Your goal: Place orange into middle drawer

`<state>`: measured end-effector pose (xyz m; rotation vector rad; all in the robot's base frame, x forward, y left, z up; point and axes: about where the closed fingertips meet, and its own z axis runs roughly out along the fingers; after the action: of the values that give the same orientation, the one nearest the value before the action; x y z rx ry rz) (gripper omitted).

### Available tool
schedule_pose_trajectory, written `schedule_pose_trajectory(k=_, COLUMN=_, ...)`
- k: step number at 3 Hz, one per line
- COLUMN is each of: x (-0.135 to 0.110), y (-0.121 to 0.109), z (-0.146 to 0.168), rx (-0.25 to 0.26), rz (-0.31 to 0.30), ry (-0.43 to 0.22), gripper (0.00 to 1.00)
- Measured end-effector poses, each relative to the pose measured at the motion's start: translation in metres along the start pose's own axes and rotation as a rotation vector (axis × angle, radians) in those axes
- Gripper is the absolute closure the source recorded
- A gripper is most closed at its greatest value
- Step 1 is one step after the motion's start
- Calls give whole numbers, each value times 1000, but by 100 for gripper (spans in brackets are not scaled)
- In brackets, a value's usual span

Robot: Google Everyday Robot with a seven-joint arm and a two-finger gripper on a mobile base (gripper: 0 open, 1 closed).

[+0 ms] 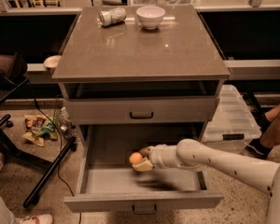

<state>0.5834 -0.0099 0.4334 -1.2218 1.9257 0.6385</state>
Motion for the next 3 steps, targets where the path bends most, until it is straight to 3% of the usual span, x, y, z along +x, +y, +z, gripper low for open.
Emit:
schedule_pose_trajectory(k=1, x=19, y=-7, z=12, rx=5, rz=32, ry=14, gripper=100)
schedule_pose_trajectory(k=2, x=30, y=-11, z=18, rx=11, rz=57, ry=27, gripper=84)
schedule_pose_trajectory(k=3, x=37, y=-12, z=20, rx=17, rz=73, ry=36, gripper=61)
